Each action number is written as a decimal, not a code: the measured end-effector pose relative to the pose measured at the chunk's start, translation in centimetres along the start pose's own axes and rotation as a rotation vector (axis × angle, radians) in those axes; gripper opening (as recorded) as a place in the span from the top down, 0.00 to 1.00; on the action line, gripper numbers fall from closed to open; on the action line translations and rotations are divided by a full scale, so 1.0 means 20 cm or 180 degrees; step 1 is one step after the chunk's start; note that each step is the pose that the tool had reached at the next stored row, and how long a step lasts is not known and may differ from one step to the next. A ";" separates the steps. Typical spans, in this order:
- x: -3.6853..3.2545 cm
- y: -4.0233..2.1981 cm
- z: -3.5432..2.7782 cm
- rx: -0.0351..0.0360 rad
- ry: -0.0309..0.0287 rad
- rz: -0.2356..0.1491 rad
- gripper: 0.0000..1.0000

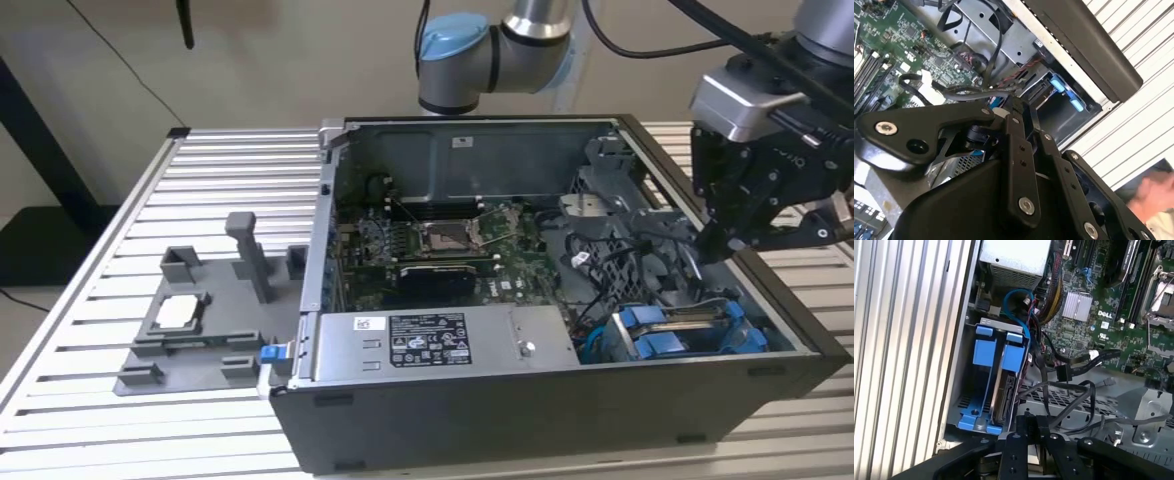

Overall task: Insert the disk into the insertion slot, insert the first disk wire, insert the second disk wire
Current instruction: 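Insert the first disk wire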

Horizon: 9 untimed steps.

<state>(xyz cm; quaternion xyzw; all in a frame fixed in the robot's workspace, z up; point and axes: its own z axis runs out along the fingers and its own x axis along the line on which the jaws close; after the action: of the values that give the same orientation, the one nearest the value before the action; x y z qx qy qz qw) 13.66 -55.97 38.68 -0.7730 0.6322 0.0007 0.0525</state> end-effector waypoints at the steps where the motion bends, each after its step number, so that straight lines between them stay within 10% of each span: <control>1: 0.001 0.000 0.005 0.0002 0.0003 0.0028 0.81; 5: 0.004 0.002 0.025 0.0004 0.0010 0.0129 0.81; 9: 0.007 -0.005 0.038 -0.0045 0.0005 0.0152 0.81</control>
<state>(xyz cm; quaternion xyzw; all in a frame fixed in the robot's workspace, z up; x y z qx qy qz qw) 13.84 -56.02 37.93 -0.7581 0.6505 0.0057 0.0465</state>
